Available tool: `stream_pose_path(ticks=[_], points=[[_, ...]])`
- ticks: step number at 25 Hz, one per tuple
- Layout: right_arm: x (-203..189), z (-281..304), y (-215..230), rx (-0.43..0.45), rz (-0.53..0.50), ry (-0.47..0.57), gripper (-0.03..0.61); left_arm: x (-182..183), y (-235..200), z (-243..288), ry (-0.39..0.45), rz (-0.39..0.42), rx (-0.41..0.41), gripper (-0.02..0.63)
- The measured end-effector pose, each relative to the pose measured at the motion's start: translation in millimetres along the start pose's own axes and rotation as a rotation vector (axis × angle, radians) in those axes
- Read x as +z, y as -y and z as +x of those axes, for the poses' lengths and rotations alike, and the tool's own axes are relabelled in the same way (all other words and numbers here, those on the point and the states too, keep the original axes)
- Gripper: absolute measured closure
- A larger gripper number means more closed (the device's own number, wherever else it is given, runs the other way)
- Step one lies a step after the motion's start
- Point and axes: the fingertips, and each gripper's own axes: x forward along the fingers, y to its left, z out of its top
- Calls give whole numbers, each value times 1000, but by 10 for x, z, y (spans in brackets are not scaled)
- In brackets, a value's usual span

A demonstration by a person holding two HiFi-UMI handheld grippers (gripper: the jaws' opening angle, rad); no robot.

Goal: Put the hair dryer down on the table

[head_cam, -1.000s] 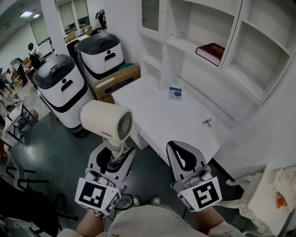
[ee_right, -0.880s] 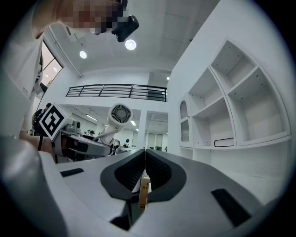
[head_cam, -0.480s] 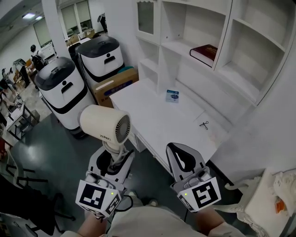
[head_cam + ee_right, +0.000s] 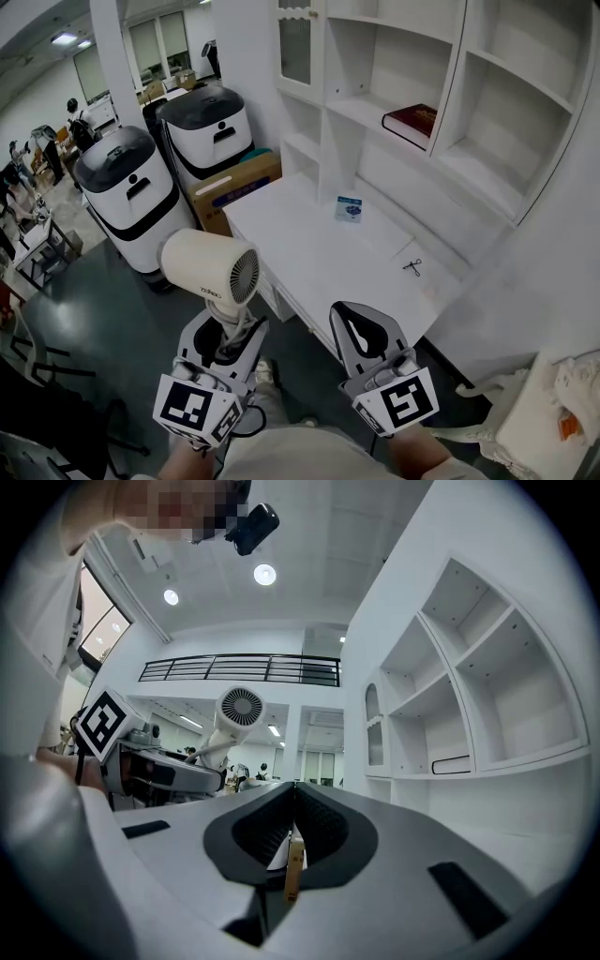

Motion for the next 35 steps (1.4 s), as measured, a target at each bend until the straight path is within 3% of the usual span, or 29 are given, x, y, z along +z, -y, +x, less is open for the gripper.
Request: stream_pose_path(ticks=[8, 18, 35], points=[[-52, 206, -22, 14, -10, 2, 558, -29, -159, 41, 20, 1, 5, 380], [-257, 840, 27, 45, -9, -23, 558, -185, -718, 305, 15, -23, 38, 380], [-376, 2922, 268, 42, -13, -24, 558, -170, -2606, 1217, 16, -49, 60, 380]])
